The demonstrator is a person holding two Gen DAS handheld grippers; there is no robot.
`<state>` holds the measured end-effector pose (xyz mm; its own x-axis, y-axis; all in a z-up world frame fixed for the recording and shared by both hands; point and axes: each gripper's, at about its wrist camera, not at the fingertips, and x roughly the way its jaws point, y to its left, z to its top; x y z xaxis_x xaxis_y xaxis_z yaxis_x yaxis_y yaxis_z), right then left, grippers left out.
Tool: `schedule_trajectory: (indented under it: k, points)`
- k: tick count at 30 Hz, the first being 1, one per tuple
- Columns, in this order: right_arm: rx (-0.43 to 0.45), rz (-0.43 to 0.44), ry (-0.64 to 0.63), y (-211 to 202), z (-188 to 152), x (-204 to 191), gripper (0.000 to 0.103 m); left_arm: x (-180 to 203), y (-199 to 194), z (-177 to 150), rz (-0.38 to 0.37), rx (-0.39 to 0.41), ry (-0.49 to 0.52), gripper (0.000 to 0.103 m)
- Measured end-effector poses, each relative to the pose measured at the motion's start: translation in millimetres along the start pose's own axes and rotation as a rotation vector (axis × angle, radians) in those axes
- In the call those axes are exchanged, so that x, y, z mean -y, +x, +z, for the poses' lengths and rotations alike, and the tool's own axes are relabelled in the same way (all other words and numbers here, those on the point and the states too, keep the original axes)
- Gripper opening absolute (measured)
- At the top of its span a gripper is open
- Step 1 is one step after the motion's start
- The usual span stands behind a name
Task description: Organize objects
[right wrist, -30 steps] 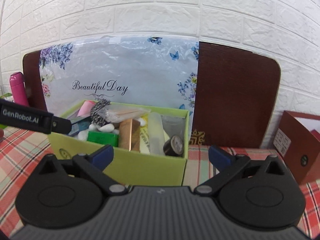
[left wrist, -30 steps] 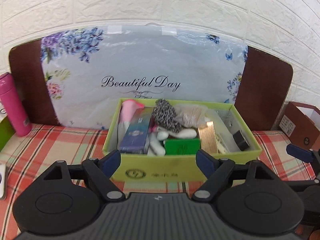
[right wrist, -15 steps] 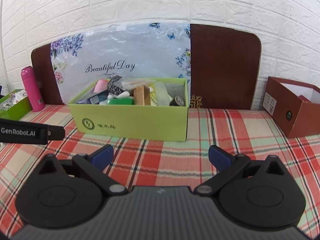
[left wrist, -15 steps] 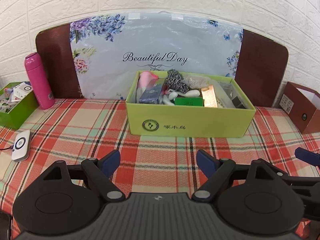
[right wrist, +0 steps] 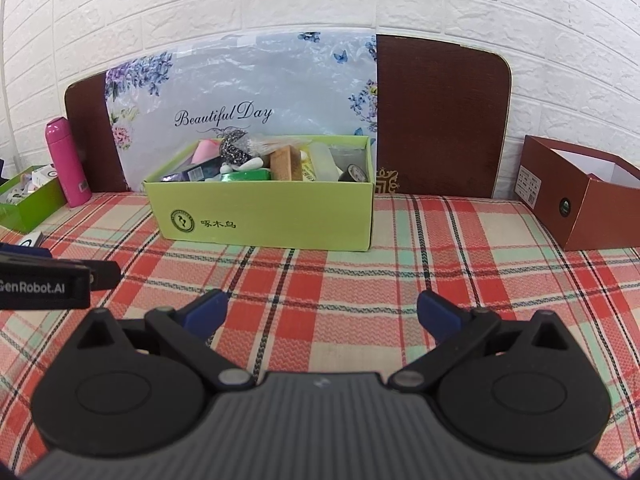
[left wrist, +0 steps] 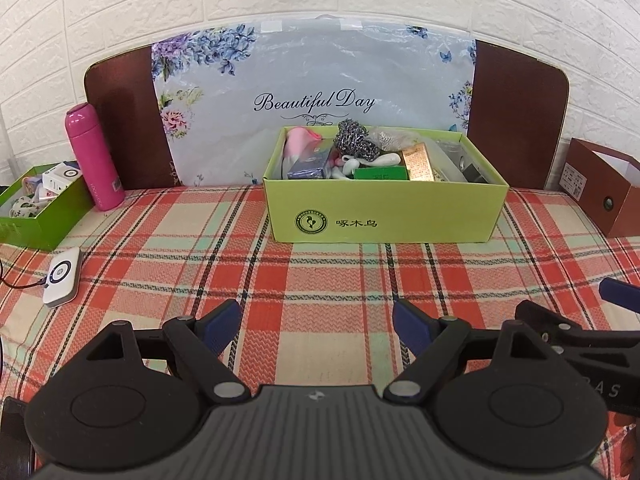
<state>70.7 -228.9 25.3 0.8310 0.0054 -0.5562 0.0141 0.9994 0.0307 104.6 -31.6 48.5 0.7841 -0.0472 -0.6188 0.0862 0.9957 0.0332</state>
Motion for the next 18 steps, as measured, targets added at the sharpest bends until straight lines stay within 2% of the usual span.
schedule_trajectory:
  k: [18]
  points:
    - [-0.008,-0.004,0.008,-4.3,-3.5,-3.0,0.103,-3.2,-8.1,-4.8,-0.042,-0.006,0.005,0.087]
